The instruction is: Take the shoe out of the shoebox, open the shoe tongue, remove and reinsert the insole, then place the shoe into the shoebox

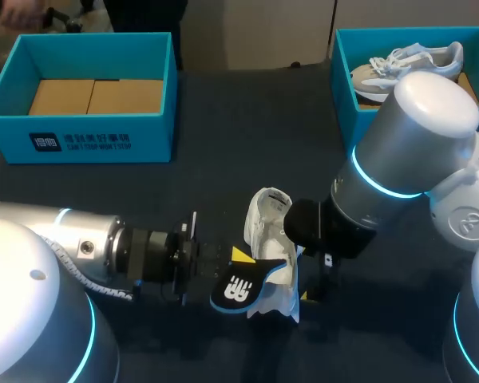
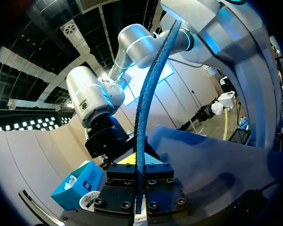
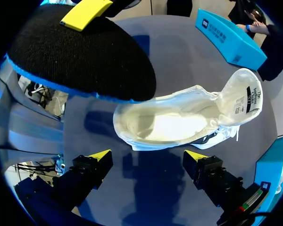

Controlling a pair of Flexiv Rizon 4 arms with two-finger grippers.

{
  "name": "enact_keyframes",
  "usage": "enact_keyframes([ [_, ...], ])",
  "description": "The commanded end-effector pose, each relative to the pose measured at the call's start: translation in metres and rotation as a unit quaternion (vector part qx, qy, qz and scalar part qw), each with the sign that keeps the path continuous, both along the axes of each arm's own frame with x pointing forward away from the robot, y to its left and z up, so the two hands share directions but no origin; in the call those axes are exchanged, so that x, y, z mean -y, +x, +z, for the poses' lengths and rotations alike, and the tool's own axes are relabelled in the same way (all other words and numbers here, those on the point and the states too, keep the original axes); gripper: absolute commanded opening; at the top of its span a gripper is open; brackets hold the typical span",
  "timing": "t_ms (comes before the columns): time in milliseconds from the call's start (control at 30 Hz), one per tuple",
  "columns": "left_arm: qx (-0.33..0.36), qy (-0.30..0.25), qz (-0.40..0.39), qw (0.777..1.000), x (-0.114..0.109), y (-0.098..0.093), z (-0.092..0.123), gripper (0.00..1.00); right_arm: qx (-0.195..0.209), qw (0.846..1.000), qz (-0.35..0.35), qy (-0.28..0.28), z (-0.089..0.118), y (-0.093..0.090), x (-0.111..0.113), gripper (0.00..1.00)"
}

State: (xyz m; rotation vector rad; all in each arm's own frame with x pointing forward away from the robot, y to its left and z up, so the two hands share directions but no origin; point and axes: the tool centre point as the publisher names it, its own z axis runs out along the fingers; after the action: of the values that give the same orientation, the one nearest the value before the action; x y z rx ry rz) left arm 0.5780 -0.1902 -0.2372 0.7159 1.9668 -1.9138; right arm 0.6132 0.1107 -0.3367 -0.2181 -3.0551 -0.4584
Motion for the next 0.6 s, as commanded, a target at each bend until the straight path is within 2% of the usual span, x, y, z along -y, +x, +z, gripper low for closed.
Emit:
enact_keyframes([
  [33,-0.002,0.006,-0.007,1.000,0.006,0.000,-0.005,0.00,0.001,1.000,0.000,0.000,-0.002,0.000,-0.001,1.00],
  [433,-0.009,0.001,-0.024,1.000,0.017,0.004,-0.020,0.00,0.001,1.000,0.000,0.000,-0.002,0.000,-0.001,1.00],
  [600,-0.012,0.000,-0.025,1.000,0.017,0.006,-0.022,0.00,-0.011,1.000,-0.010,-0.020,-0.007,0.001,0.009,1.00],
])
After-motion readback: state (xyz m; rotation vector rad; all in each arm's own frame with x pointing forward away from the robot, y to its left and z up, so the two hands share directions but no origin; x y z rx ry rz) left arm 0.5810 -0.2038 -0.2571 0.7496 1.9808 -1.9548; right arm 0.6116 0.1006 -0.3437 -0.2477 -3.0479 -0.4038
